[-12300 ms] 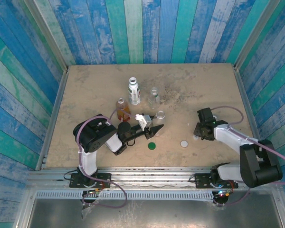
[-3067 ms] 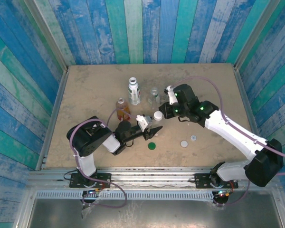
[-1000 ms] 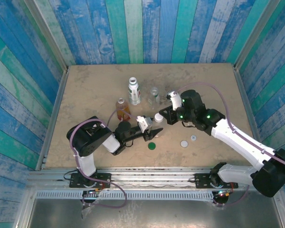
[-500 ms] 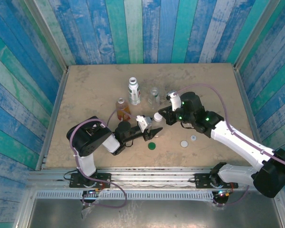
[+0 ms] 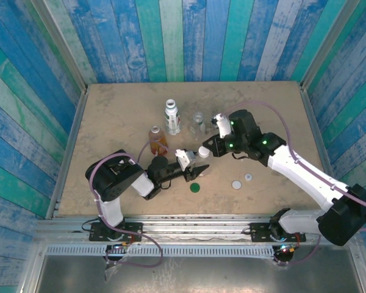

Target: Screw on the bottle caps

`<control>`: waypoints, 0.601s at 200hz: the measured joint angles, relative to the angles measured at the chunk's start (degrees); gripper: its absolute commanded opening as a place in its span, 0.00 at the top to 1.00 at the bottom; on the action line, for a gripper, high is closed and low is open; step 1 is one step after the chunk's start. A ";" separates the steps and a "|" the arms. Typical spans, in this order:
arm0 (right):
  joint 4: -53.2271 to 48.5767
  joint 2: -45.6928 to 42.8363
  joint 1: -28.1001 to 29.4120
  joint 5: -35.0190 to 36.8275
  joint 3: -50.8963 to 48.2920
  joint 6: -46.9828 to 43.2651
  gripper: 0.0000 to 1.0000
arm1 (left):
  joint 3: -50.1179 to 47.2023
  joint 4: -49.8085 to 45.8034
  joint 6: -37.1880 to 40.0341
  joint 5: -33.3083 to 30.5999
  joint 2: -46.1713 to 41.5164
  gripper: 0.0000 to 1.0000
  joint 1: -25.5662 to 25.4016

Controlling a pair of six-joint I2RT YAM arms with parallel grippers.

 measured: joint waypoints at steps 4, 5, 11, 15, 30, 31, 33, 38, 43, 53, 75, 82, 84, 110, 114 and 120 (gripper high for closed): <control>-0.07 -0.31 -0.07 -0.15 -0.20 0.17 0.90 | 0.00 -0.04 0.11 0.02 -0.02 0.43 -0.09; -0.13 -0.39 -0.07 -0.20 -0.24 0.17 0.90 | 0.00 -0.04 0.13 0.04 -0.04 0.42 -0.09; -0.28 -0.79 -0.15 -0.39 -0.46 0.35 0.90 | 0.00 -0.09 0.33 0.13 -0.09 0.42 -0.17; -0.39 -1.14 -0.22 -0.59 -0.61 0.48 0.90 | 0.00 -0.15 0.50 0.20 -0.13 0.42 -0.17; -1.44 -2.49 -0.46 -2.16 -1.03 0.81 0.88 | 0.09 -0.59 0.35 -0.17 -0.28 0.42 -0.22; -1.77 -2.62 -0.44 -2.54 -1.05 0.90 0.88 | 0.11 -0.68 0.22 -0.26 -0.31 0.42 -0.22; -2.16 -2.78 -0.39 -2.86 -1.11 0.87 0.88 | 0.20 -0.85 0.09 -0.48 -0.31 0.42 -0.20; -2.89 -3.26 -0.20 -3.93 -1.42 0.98 0.87 | 0.31 -1.05 -0.22 -0.57 -0.31 0.42 -0.15; -3.87 -3.78 0.09 -4.94 -1.60 1.03 0.86 | 0.37 -1.25 -0.50 -0.72 -0.31 0.42 -0.13; -5.75 -4.26 0.46 -6.16 -1.84 1.05 0.86 | 0.42 -1.33 -0.74 -0.85 -0.31 0.42 -0.11; -9.01 -4.48 0.26 -6.82 -1.99 0.92 0.74 | 0.42 -1.36 -1.07 -1.11 -0.33 0.42 -0.11; -9.66 -4.66 0.07 -6.56 -1.99 0.33 0.68 | 0.42 -1.36 -1.05 -1.11 -0.33 0.42 -0.11; -9.84 -4.70 0.04 -6.45 -1.99 0.28 0.66 | 0.42 -1.36 -1.05 -1.11 -0.33 0.42 -0.11; -12.00 -6.91 0.00 -4.39 -1.44 -4.76 0.29 | 0.42 -2.08 -0.13 -1.11 -0.74 0.41 -0.11; -12.39 -7.41 0.00 -3.87 -1.25 -6.34 0.25 | 0.42 -2.38 0.15 -1.11 -0.98 0.41 -0.17; -13.07 -8.17 0.02 -3.13 -0.87 -8.83 0.21 | 0.42 -3.06 0.66 -1.16 -1.40 0.41 -0.20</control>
